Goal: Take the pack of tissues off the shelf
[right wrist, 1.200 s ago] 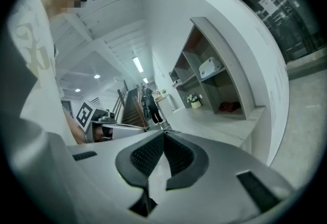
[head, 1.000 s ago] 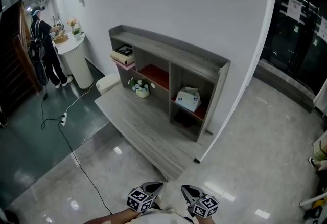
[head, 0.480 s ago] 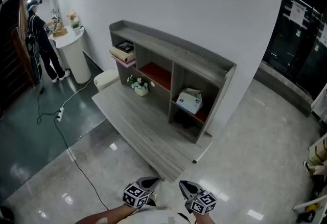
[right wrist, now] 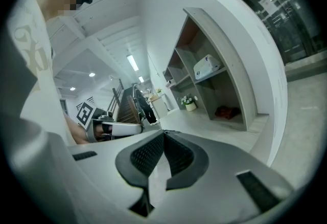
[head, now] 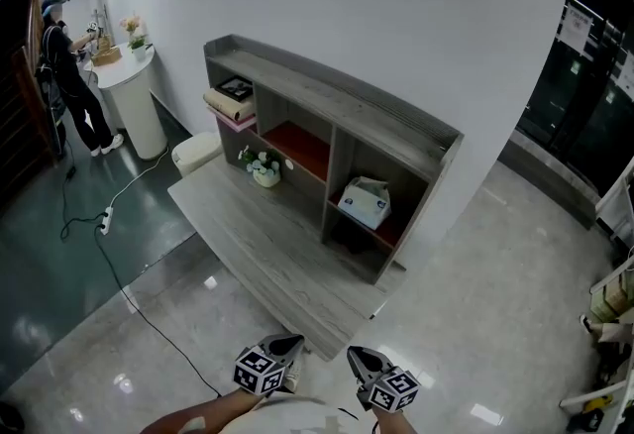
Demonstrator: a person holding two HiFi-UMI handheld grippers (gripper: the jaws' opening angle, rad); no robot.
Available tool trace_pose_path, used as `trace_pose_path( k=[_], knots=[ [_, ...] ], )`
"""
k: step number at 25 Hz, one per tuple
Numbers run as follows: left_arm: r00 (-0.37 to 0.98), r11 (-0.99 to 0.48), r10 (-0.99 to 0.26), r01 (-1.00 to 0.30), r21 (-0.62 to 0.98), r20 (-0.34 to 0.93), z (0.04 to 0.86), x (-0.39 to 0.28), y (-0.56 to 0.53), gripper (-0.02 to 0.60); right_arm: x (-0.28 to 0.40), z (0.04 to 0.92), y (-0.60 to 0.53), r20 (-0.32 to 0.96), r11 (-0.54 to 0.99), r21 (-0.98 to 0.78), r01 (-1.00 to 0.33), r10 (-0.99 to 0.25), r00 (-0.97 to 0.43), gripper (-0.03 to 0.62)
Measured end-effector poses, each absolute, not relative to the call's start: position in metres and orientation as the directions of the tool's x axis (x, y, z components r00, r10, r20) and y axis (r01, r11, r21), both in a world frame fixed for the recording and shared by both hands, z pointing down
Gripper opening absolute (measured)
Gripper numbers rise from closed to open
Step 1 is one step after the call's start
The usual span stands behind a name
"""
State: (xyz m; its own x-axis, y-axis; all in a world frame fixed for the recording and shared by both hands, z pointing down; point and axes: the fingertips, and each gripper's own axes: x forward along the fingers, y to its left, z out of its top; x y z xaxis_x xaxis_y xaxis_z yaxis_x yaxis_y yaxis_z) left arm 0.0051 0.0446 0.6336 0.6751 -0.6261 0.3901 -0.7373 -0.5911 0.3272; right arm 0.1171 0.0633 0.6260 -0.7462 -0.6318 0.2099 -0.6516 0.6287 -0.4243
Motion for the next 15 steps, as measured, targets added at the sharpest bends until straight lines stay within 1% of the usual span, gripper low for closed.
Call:
trace_pose_path(
  k=[5,15],
  knots=[
    [0.688,-0.593,-0.626,-0.726,0.349,0.367,0.628,0.007,0.02,0.012,0.11,0.627,0.042,0.222,0.637,-0.41,-0.653,-0.625,-0.749,0.005],
    [0.7,-0.604,-0.609,-0.715,0.353,0.373,0.635,0.003,-0.029,0.012,0.108,0.629,-0.005,0.222,0.624,-0.405,-0.668,-0.642,-0.734,0.005]
  ],
)
